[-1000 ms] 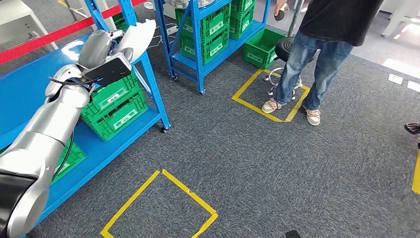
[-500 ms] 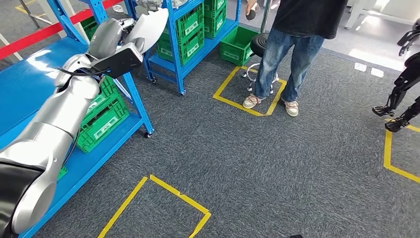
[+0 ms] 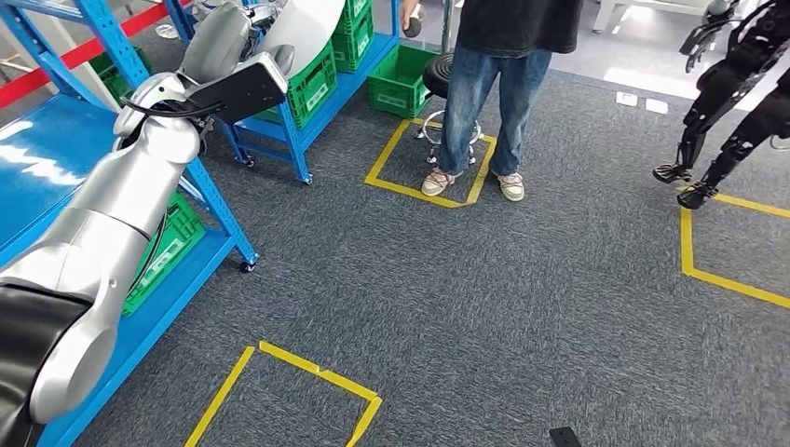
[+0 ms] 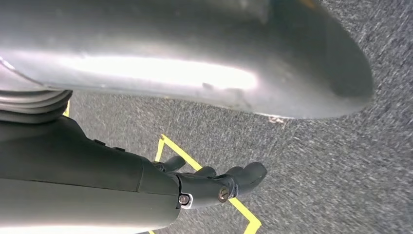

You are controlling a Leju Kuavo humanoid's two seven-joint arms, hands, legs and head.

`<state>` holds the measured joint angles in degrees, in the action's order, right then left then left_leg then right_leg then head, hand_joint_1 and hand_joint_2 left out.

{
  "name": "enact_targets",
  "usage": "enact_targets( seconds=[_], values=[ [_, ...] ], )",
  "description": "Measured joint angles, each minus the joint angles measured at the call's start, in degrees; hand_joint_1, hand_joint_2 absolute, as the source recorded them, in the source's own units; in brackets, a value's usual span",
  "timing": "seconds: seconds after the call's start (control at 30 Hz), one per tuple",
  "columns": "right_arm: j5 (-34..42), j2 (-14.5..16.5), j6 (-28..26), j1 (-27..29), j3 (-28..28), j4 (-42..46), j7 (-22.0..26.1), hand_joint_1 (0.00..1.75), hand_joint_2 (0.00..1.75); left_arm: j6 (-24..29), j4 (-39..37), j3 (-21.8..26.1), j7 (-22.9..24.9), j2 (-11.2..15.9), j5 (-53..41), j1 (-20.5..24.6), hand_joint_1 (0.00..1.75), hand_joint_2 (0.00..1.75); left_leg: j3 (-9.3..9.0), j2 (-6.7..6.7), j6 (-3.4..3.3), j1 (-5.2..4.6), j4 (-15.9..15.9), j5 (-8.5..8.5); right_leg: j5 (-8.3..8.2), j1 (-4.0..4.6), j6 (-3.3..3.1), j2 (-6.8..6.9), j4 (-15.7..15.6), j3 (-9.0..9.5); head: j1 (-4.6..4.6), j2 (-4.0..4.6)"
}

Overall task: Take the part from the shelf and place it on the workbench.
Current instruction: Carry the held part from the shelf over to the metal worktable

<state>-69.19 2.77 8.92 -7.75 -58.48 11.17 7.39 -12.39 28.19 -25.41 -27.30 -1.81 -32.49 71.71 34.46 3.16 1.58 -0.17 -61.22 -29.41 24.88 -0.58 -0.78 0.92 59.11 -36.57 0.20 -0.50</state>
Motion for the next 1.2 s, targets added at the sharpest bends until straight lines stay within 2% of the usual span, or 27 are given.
enact_targets(
  seconds=[0.07,0.1,0.13,0.17,0.2,0.23,0.3,0.33,0.37,0.43,0.5,0.57,0.63,0.67,0.7,0.73,0.8,0.83,0.87,0.93,0.97,1.0,1.07,1.13,1.17,1.2],
  values=[
    [0.0,0.0,0.0,-0.5,0.0,0.0,0.0,0.00,0.00,-0.4,0.0,0.0,0.0,0.0,0.1,0.5,1.75,1.75,2.71,-2.21,0.43,0.16,-6.3,-3.49,-0.17,-0.14,-0.39,-0.87,-0.1,0.00,-0.17,0.00],
    [0.0,0.0,0.1,-0.8,0.0,0.0,0.0,0.00,0.00,-0.5,0.0,0.0,0.0,0.0,0.1,0.6,1.75,1.75,4.49,-2.68,0.54,0.18,-10.3,-5.15,-0.20,-0.15,-0.48,-1.41,-0.1,-0.02,-0.23,0.00],
    [0.0,0.0,0.1,-1.0,0.0,0.0,-0.1,0.00,0.00,-0.6,0.0,0.0,0.0,0.0,0.0,0.7,1.75,1.75,5.88,-2.83,0.59,0.20,-13.3,-5.96,-0.20,-0.15,-0.51,-2.00,-0.1,-0.02,-0.26,0.00],
    [0.0,0.0,0.2,-1.1,0.0,0.0,-0.2,0.00,0.00,-0.7,0.1,0.0,0.1,0.0,0.0,0.7,1.75,1.75,6.44,-2.90,0.59,0.24,-14.4,-5.69,-0.20,-0.17,-0.51,-2.61,0.0,-0.02,-0.29,0.00],
    [0.0,0.0,0.3,-1.1,0.0,0.0,-0.3,0.00,0.00,-0.7,0.2,0.0,0.1,-0.1,-0.1,0.7,1.75,1.75,5.93,-2.99,0.54,0.29,-13.2,-4.33,-0.20,-0.20,-0.50,-3.23,0.0,0.00,-0.32,0.00],
    [0.0,0.0,0.4,-1.1,0.0,0.0,-0.4,0.00,0.00,-0.8,0.4,0.0,0.1,-0.1,0.0,0.8,1.75,1.75,4.43,-3.30,0.45,0.36,-9.8,-2.21,-0.19,-0.23,-0.45,-3.82,0.1,0.02,-0.35,0.00],
    [0.1,0.0,0.6,-1.2,0.0,0.0,-0.7,0.00,0.00,-0.8,0.9,0.0,0.0,-0.3,0.1,1.1,1.75,1.75,0.83,-5.13,0.21,0.59,-2.0,1.00,-0.21,-0.28,-0.07,-4.89,0.3,-0.13,-0.42,0.00],
    [0.1,0.0,0.6,-1.3,0.0,0.0,-0.8,0.00,0.00,-0.8,1.1,0.0,-0.1,-0.4,0.1,1.3,1.75,1.75,-0.27,-5.94,0.06,0.62,0.4,1.62,-0.35,-0.34,0.32,-5.38,0.4,-0.36,-0.43,0.00],
    [0.2,0.0,0.6,-1.2,0.0,0.0,-0.8,0.00,0.00,-0.9,1.3,0.0,-0.1,-0.5,0.2,1.4,1.75,1.75,-0.76,-6.41,-0.15,0.57,1.5,1.62,-0.54,-0.40,0.76,-5.86,0.3,-0.62,-0.42,0.00],
    [0.4,0.0,0.6,-1.0,0.0,0.0,-0.9,0.00,0.00,-1.1,1.8,0.0,0.0,-0.9,0.2,1.5,1.75,1.75,-0.89,-5.74,-0.82,0.43,1.9,1.81,-0.99,-0.64,1.63,-6.66,0.0,-0.99,-0.40,0.00],
    [0.7,0.0,0.5,-0.7,0.0,0.0,-0.9,0.00,0.00,-1.3,2.4,-0.1,0.2,-1.3,0.1,1.7,1.75,1.75,-1.05,-4.71,-1.67,0.53,2.5,2.24,-0.11,-0.52,2.13,-5.20,1.3,-1.84,-0.21,0.00],
    [1.0,0.0,0.2,-0.7,-0.1,0.0,-0.9,0.00,0.00,-1.6,2.7,-0.1,0.6,-1.5,-0.1,1.9,1.75,1.75,-1.11,-3.64,-2.26,0.50,2.8,2.44,2.96,-0.32,2.39,-2.58,7.1,-4.58,0.10,0.00],
    [1.4,0.0,-0.1,-0.7,-0.2,0.0,-1.0,0.00,0.00,-1.7,2.7,-0.1,0.9,-1.6,-0.7,2.1,1.75,1.75,-1.01,-2.57,-2.48,0.32,2.7,2.39,5.79,-0.33,2.57,-1.62,14.3,-7.89,0.25,0.00],
    [1.5,0.0,-0.3,-0.6,-0.3,0.0,-0.9,0.00,0.00,-1.7,2.7,-0.1,1.1,-1.7,-0.9,2.1,1.75,1.75,-0.97,-2.01,-2.52,0.25,2.6,2.34,5.93,-0.34,2.58,-1.48,15.7,-8.48,0.27,0.00],
    [1.7,0.0,-0.4,-0.6,-0.4,0.0,-0.9,0.00,0.00,-1.7,2.8,-0.1,1.1,-1.7,-1.1,2.1,1.75,1.75,-0.94,-1.50,-2.53,0.21,2.5,2.28,5.13,-0.33,2.53,-1.35,14.9,-7.97,0.31,0.00],
    [1.8,-0.1,-0.5,-0.6,-0.6,0.0,-0.8,0.00,0.00,-1.7,2.9,-0.1,1.1,-1.8,-1.2,2.1,1.75,1.75,-0.93,-1.00,-2.47,0.18,2.4,2.19,3.56,-0.30,2.41,-1.02,11.9,-6.28,0.32,0.00],
    [2.1,-0.3,-0.7,-0.7,-0.8,0.0,-0.5,0.00,0.00,-1.7,3.2,-0.1,1.0,-1.9,-1.5,2.2,1.75,1.75,-0.89,-0.06,-2.18,-0.04,2.1,1.91,1.00,0.02,1.96,0.64,4.1,-2.01,0.37,0.00],
    [2.3,-0.4,-0.8,-0.8,-0.9,0.0,-0.4,0.00,0.00,-1.7,3.3,-0.1,0.8,-1.9,-1.6,2.2,1.75,1.75,-0.85,0.32,-1.95,-0.19,2.0,1.77,0.39,0.23,1.64,1.23,1.6,-0.65,0.36,0.00],
    [2.4,-0.5,-0.9,-0.9,-1.0,0.0,-0.3,0.00,0.00,-1.7,3.4,-0.1,0.7,-1.9,-1.6,2.3,1.75,1.75,-0.83,0.67,-1.70,-0.32,2.0,1.69,0.33,0.45,1.33,1.48,0.4,-0.12,0.33,0.00],
    [2.5,-0.6,-1.0,-0.9,-1.2,0.0,-0.2,0.00,0.00,-1.8,3.5,-0.1,0.5,-2.1,-1.6,2.3,1.75,1.75,-0.95,1.34,-1.14,-0.41,2.1,1.60,0.14,0.53,0.73,0.56,0.2,-0.17,0.26,0.00],
    [2.5,-0.6,-1.0,-0.8,-1.3,0.0,-0.1,0.00,0.00,-1.8,3.6,-0.1,0.4,-2.1,-1.6,2.3,1.75,1.75,-0.95,1.20,-0.81,-0.34,2.0,1.36,0.00,0.42,0.45,0.14,0.0,-0.12,0.22,0.00],
    [2.5,-0.6,-1.0,-0.8,-1.3,0.0,-0.1,0.00,0.00,-1.8,3.6,-0.1,0.3,-2.1,-1.6,2.2,1.75,1.75,-0.59,0.49,-0.48,-0.27,1.2,0.63,-0.14,0.25,0.14,-0.25,-0.2,-0.03,0.13,0.00],
    [2.6,-0.6,-1.1,-0.8,-1.4,0.0,0.0,0.00,0.00,-1.8,3.7,-0.1,0.0,-1.9,-1.5,2.0,1.75,1.75,1.70,-1.64,0.05,-0.07,-3.9,-2.30,-0.32,0.01,-0.35,-1.00,-0.5,0.11,-0.08,0.00],
    [2.7,-0.6,-1.1,-0.7,-1.5,0.0,0.0,0.00,0.00,-1.7,3.5,-0.1,-0.3,-1.6,-1.4,1.4,1.75,1.75,5.20,-2.69,0.28,0.02,-11.3,-5.30,-0.32,-0.02,-0.54,-1.99,-0.5,0.11,-0.20,0.00],
    [2.8,-0.6,-1.1,-0.6,-1.5,0.0,0.0,0.00,0.00,-1.7,3.4,-0.1,-0.5,-1.4,-1.4,0.9,1.75,1.75,6.29,-2.80,0.31,0.06,-13.4,-5.61,-0.31,-0.03,-0.56,-2.54,-0.4,0.11,-0.22,0.00],
    [2.9,-0.6,-1.1,-0.4,-1.6,0.0,0.0,0.00,0.00,-1.6,3.3,-0.1,-0.6,-1.4,-1.2,0.5,1.75,1.75,6.48,-2.87,0.28,0.11,-13.5,-4.86,-0.31,-0.04,-0.56,-3.14,-0.4,0.11,-0.27,0.00]
  ],
)
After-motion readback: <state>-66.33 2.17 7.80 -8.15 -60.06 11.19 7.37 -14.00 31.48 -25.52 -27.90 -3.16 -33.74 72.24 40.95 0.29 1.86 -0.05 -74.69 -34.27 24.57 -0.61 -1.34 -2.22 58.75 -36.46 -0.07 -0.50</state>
